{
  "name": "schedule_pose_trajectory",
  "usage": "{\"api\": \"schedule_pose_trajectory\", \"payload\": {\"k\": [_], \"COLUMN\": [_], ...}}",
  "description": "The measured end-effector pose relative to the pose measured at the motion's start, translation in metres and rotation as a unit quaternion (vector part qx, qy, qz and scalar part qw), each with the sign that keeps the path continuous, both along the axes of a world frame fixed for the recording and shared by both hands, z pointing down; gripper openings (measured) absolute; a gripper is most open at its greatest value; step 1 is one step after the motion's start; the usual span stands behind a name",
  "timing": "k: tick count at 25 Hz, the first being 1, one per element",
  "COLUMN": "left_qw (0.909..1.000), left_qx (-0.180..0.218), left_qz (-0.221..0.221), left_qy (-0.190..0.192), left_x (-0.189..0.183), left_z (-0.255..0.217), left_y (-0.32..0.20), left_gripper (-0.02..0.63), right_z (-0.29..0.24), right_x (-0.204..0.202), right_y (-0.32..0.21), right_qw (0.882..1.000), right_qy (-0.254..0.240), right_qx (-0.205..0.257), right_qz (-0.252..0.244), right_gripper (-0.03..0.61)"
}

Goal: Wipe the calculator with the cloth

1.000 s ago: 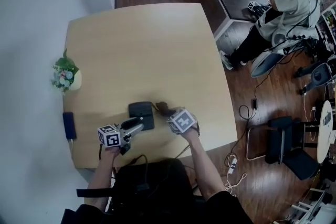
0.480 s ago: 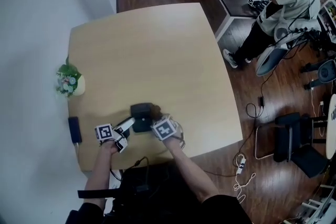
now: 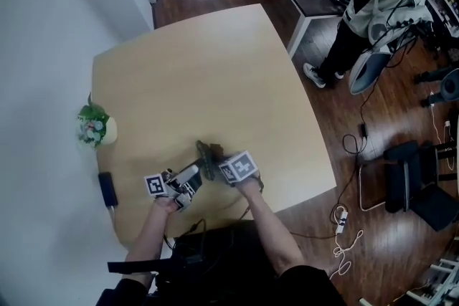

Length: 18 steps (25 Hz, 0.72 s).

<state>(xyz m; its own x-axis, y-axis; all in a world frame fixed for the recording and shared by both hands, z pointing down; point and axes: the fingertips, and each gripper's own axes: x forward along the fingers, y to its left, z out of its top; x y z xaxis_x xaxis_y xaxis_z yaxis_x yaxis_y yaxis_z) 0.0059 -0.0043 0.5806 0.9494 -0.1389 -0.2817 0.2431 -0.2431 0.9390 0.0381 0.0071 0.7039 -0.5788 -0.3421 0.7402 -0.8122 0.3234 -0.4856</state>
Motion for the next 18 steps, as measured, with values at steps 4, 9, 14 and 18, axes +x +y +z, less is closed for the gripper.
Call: {"api": "schedule_pose_trajectory", "payload": {"k": [4,9,14,18], "left_qw": [0.9991,0.9957,0.9771,0.9744], "left_qx": [-0.013,-0.025,-0.045,-0.063], "left_qz": [0.028,-0.040,-0.085,-0.081], "left_qy": [-0.030,-0.080,-0.189,-0.200], "left_x": [0.035,-0.007,-0.047,-0.043], "left_z": [0.024,0.050,0.099,0.110], "left_y": [0.015,-0.003,-0.026,-0.030], "left_gripper": [0.351,0.351,0.351,0.351], "right_z": [-0.002,0.006,0.007,0.012], "right_x": [0.033,0.054,0.085,0.095], "right_y": [0.006,0.016,0.018,0.018], "right_qw": [1.000,1.000,0.992,0.984], "right_qy": [-0.002,0.002,0.008,0.007], "right_qx": [-0.007,-0.026,-0.026,-0.021], "right_qz": [0.003,0.013,0.125,0.176], "right_gripper": [0.063,0.063,0.063,0.064]}}
